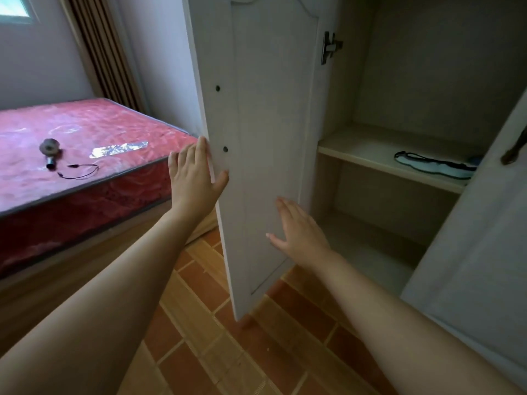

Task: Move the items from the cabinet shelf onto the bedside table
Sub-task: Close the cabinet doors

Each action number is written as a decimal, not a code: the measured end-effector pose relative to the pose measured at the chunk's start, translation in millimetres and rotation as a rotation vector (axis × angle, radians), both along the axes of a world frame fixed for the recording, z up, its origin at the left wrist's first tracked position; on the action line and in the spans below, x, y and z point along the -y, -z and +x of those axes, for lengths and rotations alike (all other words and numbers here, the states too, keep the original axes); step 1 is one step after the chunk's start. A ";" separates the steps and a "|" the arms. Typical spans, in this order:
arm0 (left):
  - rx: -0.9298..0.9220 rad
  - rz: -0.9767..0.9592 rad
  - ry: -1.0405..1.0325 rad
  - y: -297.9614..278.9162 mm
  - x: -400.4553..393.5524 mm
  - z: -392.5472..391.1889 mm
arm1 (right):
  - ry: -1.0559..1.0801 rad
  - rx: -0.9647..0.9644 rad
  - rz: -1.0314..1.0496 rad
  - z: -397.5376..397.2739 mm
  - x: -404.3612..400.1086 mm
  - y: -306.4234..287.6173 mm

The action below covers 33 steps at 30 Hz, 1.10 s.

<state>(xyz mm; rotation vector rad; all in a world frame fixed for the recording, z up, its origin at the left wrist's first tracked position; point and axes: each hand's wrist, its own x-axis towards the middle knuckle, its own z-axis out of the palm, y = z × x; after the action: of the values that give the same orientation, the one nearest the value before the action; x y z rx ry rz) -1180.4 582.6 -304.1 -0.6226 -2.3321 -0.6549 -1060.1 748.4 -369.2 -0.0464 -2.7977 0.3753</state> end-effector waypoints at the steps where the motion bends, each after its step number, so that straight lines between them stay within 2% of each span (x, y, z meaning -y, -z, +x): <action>1: -0.005 0.010 0.005 0.8 -1.1 -0.4 | -0.002 -0.004 -0.013 -1.5 1.1 -0.1; 9: -0.030 0.132 0.077 2.4 -1.8 -1.4 | -0.012 -0.008 -0.043 -2.8 9.4 0.5; 16: -0.144 0.255 0.266 -6.8 -11.8 19.8 | 0.022 0.053 -0.067 14.5 11.8 -1.1; 25: -0.176 0.252 0.437 -10.4 -48.6 52.6 | 0.090 0.093 -0.103 67.0 -5.7 -10.4; 33: -0.229 0.063 0.509 -12.5 -95.1 82.1 | 0.218 -0.009 -0.231 102.4 -31.9 -10.6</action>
<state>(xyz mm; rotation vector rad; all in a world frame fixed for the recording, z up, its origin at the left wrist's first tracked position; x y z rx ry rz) -1098.4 677.6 -291.6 -1.2127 -1.9391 -0.8268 -957.7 780.3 -358.6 -0.3964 -2.6900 0.6386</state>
